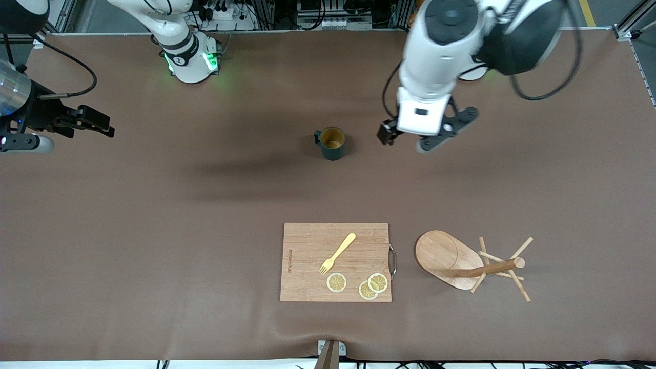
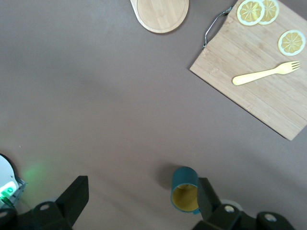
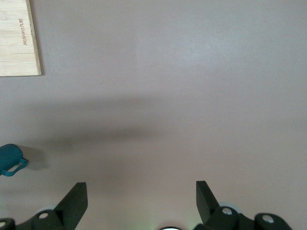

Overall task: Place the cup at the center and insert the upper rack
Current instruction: 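Move the left gripper over the teal mug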

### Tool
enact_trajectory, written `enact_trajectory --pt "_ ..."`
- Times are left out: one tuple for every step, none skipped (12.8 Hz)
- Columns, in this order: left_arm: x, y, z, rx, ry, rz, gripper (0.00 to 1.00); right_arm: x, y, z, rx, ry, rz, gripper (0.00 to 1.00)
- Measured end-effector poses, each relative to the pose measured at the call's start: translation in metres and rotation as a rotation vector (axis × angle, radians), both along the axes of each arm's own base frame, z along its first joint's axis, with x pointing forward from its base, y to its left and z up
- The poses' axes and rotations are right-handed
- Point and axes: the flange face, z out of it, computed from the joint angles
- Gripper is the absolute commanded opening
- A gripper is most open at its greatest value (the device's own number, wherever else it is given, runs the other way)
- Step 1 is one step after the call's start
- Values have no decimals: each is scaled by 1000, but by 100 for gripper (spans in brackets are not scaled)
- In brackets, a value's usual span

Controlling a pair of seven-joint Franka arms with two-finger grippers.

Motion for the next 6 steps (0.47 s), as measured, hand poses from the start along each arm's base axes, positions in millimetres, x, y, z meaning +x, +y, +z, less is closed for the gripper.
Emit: enact_trajectory --pt "-10 -22 -9 18 -1 34 100 0 0 0 -2 -1 0 100" --pt "-22 -44 -21 37 -2 74 100 0 -2 1 -7 -3 -2 100" --pt "-34 -66 -35 59 -12 121 100 -1 -5 3 -10 -10 -8 100" --pt "-46 -87 -49 78 -26 183 100 -2 -8 6 -11 -16 -13 100" --pt "-58 -107 -64 92 -39 247 100 -3 -9 8 -11 -23 -15 100" --pt "-71 -128 -82 102 -47 297 100 -3 -8 10 -12 -30 -15 100"
